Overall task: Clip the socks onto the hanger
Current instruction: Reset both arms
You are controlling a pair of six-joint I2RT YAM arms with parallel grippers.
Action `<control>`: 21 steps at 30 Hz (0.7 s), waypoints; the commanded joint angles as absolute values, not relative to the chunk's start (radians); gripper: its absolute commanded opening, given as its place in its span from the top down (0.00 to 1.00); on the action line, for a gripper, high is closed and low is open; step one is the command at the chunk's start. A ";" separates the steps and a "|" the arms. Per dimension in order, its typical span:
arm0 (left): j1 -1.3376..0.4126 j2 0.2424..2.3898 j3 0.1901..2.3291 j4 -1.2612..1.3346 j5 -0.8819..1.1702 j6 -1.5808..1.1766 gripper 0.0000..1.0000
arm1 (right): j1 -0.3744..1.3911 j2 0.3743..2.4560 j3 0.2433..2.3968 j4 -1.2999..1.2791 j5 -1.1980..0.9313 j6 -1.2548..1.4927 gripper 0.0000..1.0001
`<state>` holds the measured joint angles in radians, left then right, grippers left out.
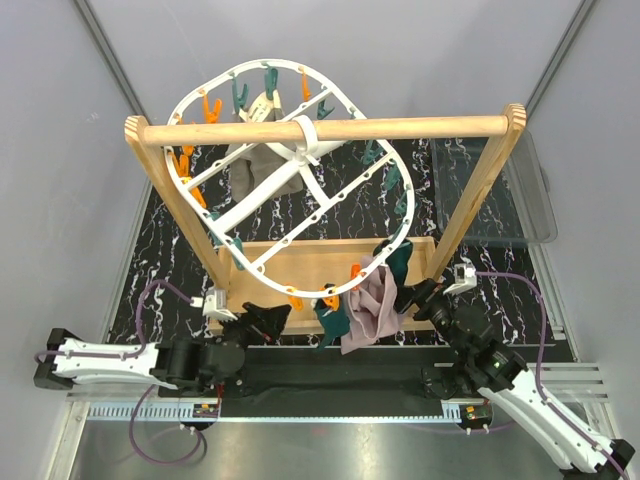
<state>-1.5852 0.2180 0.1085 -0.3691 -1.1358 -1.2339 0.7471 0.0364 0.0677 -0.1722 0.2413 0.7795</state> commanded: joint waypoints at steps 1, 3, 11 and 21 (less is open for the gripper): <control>-1.585 0.181 -0.053 -0.256 -1.088 -1.318 0.01 | 0.753 0.069 0.002 -0.084 0.282 0.802 0.00; -1.583 0.163 -0.086 -0.207 -1.066 -1.322 0.01 | 0.752 0.080 0.002 -0.124 0.314 0.851 0.00; -1.583 0.146 -0.146 -0.132 -1.051 -1.290 0.01 | 0.753 0.132 0.003 -0.175 0.347 0.927 0.00; -1.586 0.293 -0.146 -0.068 -1.025 -1.362 0.01 | 0.752 0.183 0.003 -0.149 0.341 0.939 0.00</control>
<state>-1.5845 0.2539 0.0559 -0.1608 -1.0229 -1.3384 0.7471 0.1707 0.0612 -0.1535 0.3042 0.9253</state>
